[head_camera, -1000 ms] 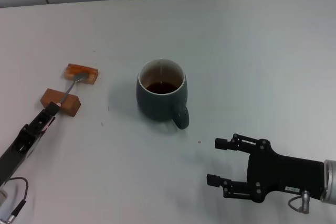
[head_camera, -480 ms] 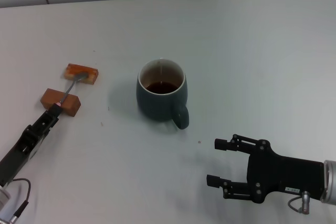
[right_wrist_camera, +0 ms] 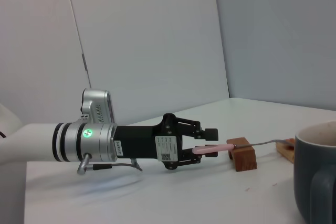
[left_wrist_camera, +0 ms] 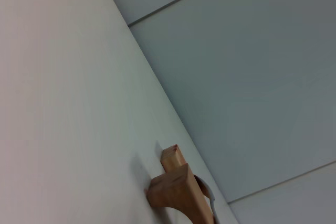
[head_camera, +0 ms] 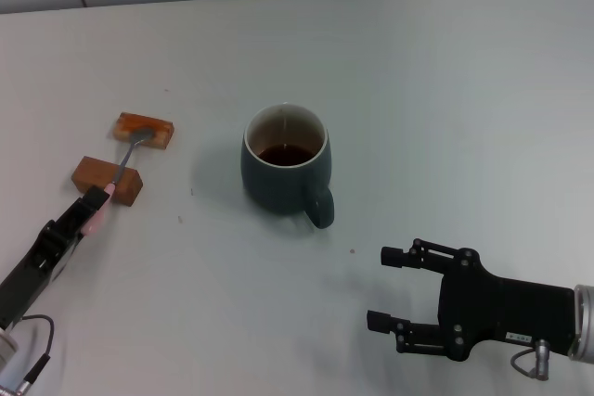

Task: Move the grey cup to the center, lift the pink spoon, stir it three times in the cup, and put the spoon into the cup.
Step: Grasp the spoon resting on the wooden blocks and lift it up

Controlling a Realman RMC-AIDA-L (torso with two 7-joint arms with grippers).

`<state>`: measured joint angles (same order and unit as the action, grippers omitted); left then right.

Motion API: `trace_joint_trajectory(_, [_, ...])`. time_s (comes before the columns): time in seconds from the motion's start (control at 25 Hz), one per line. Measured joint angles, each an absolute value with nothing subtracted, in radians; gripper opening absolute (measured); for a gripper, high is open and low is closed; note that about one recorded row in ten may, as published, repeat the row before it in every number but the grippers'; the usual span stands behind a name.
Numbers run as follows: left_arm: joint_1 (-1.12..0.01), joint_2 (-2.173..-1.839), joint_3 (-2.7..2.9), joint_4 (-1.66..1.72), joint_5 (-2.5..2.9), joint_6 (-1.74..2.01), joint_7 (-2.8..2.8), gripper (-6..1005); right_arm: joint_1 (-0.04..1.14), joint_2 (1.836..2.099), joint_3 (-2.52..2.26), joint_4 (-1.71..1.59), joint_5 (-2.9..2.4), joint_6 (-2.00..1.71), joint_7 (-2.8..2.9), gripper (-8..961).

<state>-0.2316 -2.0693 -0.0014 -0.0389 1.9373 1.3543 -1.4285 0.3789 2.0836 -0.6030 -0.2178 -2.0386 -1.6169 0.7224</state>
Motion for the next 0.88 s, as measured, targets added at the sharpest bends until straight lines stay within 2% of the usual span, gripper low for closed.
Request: trace_joint_trajectory(0.88, [-0.223, -2.069, -0.006, -0.08, 1.928, 1.334, -1.467, 337, 0.382, 2.083, -0.614, -0.224, -2.039, -1.614, 0.723, 790])
